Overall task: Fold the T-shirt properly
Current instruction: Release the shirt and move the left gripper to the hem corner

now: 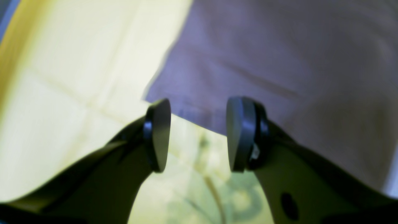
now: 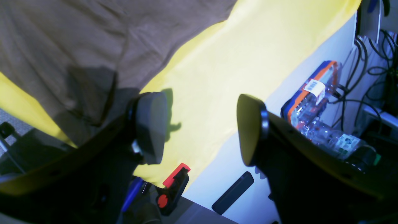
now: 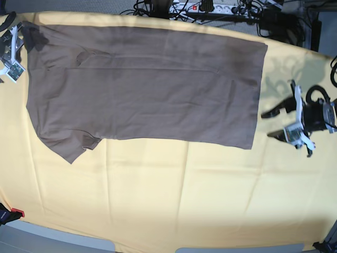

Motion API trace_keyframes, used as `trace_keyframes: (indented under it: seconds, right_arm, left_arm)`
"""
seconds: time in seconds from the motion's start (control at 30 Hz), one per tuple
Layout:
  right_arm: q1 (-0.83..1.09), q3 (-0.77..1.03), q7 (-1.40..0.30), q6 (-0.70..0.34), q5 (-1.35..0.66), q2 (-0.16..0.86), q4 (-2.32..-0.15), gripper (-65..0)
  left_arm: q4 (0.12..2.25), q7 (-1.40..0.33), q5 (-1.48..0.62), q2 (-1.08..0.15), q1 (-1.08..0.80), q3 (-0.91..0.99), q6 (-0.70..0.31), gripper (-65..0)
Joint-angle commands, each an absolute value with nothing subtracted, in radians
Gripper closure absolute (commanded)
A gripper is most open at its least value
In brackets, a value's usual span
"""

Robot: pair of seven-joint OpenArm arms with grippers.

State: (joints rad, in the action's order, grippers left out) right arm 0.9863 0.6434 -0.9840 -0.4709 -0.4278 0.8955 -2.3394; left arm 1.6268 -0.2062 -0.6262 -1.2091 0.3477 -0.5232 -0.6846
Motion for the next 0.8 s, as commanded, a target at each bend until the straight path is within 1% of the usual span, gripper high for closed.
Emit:
trace_keyframes:
  seconds: [0.0, 0.2, 0.37, 0.43, 0.53, 0.67, 0.77]
  right_arm:
    - [0.989, 0.656, -0.976, -0.459, -0.423, 0.909, -2.351, -37.6]
    - [0.989, 0.656, -0.934, -0.450, -0.423, 0.909, -2.351, -37.6]
    - [0.987, 0.656, -0.922, -0.443, -0.422, 0.909, -2.351, -37.6]
    - [0.986, 0.656, -0.919, -0.443, -0.422, 0.909, -2.351, -37.6]
    - [0.986, 0.656, -0.908, -0.443, -0.420, 0.909, -2.351, -37.6]
    - [0.986, 0.656, -0.893, -0.443, -0.419, 0.909, -2.351, -37.6]
    - [0.986, 0.656, -0.889, -0.436, -0.419, 0.909, -2.351, -37.6]
  left_arm:
    - [1.567, -0.192, -0.664, -1.207, 0.382, -0.510, -0.681, -30.0]
    - [1.139, -0.205, -0.777, -1.010, 0.473, -0.510, -0.698, -30.0]
    - [0.894, -0.243, -0.880, -0.876, 0.500, -0.510, -0.698, -30.0]
    - [0.847, -0.279, -0.882, -0.830, 0.498, -0.510, -0.698, -29.9]
    - [0.838, -0.375, -0.887, -0.766, 0.493, -0.511, -0.698, -29.9]
    - [0.838, -0.471, -0.968, -0.699, 0.496, -0.511, -0.698, -29.9]
    - [0.847, -0.589, -1.031, -0.658, 0.496, -0.511, -0.698, -29.9]
